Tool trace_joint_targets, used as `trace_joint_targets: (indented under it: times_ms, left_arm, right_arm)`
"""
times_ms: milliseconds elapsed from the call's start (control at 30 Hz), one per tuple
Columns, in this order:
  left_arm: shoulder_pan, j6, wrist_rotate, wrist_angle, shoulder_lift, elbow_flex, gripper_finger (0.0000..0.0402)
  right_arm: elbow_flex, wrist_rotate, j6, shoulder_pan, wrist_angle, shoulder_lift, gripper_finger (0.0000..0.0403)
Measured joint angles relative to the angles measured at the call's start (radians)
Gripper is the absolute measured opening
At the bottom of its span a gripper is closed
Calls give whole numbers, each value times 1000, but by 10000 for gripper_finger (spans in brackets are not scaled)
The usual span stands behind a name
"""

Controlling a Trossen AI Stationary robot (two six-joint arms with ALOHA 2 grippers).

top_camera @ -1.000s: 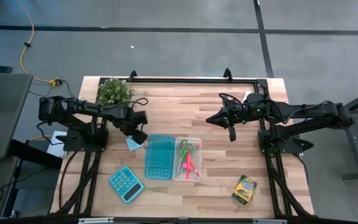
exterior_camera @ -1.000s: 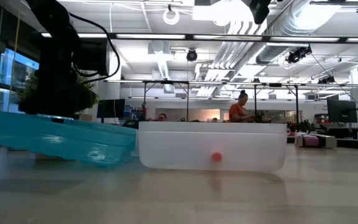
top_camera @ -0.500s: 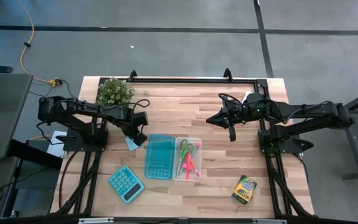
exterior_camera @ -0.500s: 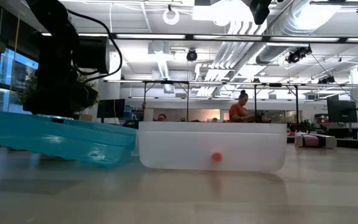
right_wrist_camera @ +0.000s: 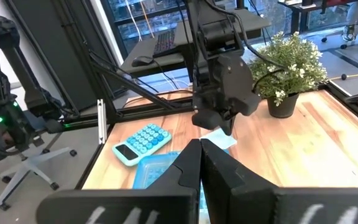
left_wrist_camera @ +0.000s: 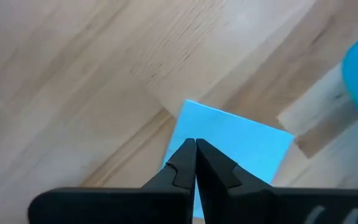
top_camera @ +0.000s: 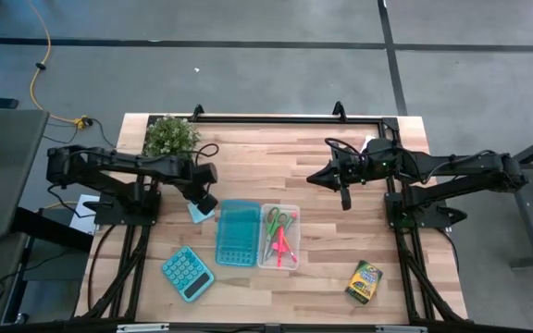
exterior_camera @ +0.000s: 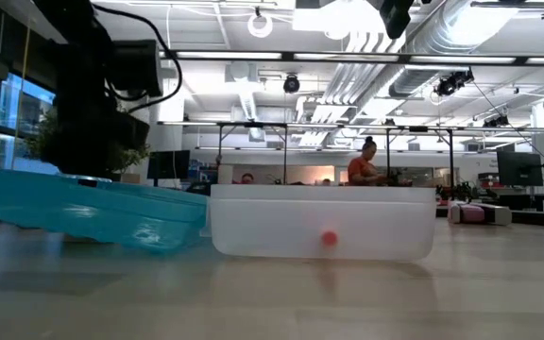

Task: Pack school essentials
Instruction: Put the blue sticky notes into the blue supply box

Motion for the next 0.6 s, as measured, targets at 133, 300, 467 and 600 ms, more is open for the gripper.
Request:
trace_joint_targets:
  times_ms: [133, 300, 467, 600]
  left_arm:
    - [0, -10, 3, 0, -57, 0, 0]
    - [3, -3, 3, 7, -82, 0, 17]
    - [3, 82, 81, 42, -63, 4, 77]
    - [2, 68, 104, 36, -58, 33, 130]
  right_arm:
    - [0, 0, 2, 0, 0, 0, 0]
    - [0, 1, 1, 0, 0, 0, 0]
    - [0, 40, -4, 0, 0, 0, 0]
    - [0, 47, -1, 0, -4, 0, 0]
